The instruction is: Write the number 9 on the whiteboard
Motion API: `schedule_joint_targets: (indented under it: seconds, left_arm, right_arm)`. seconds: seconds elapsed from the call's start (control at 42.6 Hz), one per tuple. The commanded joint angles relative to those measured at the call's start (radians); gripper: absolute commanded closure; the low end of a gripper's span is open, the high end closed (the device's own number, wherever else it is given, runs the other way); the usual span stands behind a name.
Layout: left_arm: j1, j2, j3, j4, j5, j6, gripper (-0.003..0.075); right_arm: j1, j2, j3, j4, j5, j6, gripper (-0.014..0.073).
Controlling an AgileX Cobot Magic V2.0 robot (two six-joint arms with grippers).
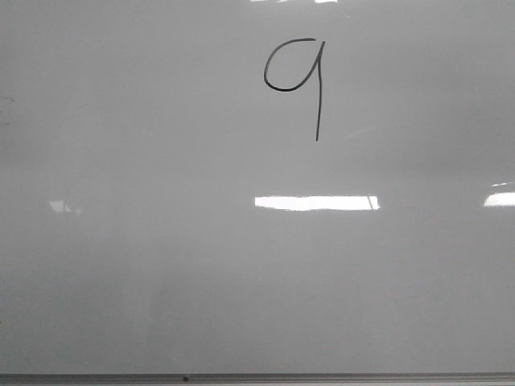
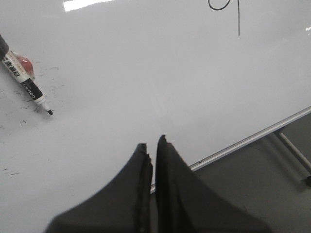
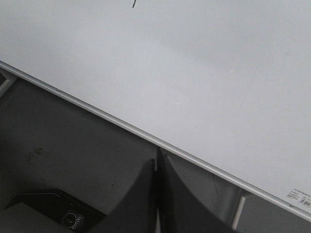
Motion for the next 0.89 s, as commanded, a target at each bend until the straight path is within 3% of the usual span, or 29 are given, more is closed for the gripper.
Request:
schedule_joint_targets:
  seconds: [0.0,0.54,0.657,0.868]
  left_arm:
    - [-0.008,0.005,-0.025,-0.008,-0.076,-0.012,0.0739]
    - [0.009,-0.039,0.001,0.002,-0.096,-0.012,0.0739]
    - [0.067,-0.118,0.079,0.090,-0.230,-0.012,0.0739]
    - [0.180,-0.313,0.374,0.125,-0.543,-0.012,0.0739]
  right_arm:
    - [-0.004,0.004,-0.022,-0.007,-0.059,-0.007,0.0662]
    - [-0.004,0.004,-0.022,-0.007,-0.049,-0.007,0.0662]
    - [-0.004,0.004,-0.022,-0.007,-0.049,-0.007,0.0662]
    - [-0.004,0.004,-0.022,-0.007,-0.049,-0.007,0.0662]
